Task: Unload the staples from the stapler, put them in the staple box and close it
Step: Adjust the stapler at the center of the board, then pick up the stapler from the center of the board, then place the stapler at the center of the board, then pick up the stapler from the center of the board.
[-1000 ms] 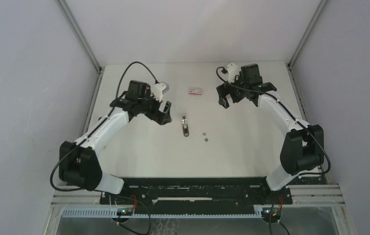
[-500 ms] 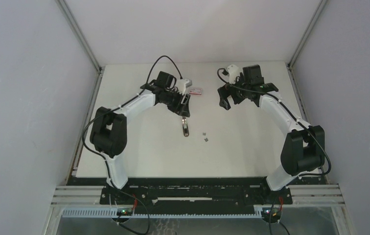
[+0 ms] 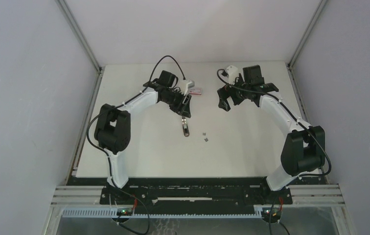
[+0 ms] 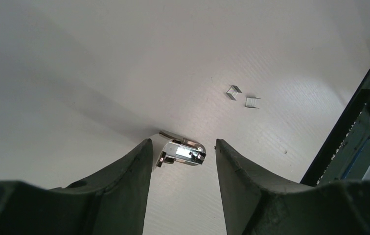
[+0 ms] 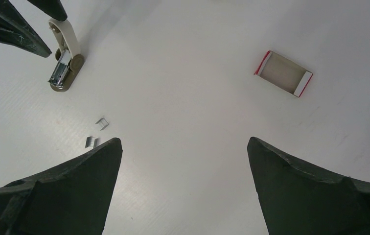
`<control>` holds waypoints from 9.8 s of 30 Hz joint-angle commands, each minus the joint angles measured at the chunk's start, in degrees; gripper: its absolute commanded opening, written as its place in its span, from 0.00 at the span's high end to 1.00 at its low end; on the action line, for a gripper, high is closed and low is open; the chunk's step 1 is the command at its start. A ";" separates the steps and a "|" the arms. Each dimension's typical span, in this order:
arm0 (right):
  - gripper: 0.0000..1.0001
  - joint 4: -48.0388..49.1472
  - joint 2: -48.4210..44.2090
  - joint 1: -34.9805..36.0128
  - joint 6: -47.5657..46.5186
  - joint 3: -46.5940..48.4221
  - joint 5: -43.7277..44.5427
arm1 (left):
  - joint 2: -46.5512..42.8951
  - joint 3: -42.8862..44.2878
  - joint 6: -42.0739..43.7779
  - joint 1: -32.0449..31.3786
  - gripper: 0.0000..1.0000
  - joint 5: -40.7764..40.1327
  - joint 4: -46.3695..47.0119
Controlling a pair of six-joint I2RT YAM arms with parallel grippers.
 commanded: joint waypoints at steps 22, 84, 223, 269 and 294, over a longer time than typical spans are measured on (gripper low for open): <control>0.00 0.08 -2.69 -0.02 -1.06 0.17 -1.06 | -6.01 -10.18 -6.76 -6.00 0.00 -13.48 4.74; 0.00 -0.76 -3.68 -1.17 -1.47 0.17 -3.06 | -1.97 -8.98 -8.06 -13.27 0.60 -28.26 9.32; 0.00 -2.72 -2.90 3.31 -3.30 0.26 -5.90 | -24.90 -29.13 7.79 52.10 0.01 -26.73 10.28; 0.00 -4.37 -3.50 3.40 -3.88 0.25 -13.36 | -23.94 -22.90 17.14 34.34 1.00 -7.33 2.45; 0.02 -5.87 3.95 4.34 0.43 1.11 -33.17 | -28.69 -15.87 25.00 -1.06 1.00 -8.09 1.79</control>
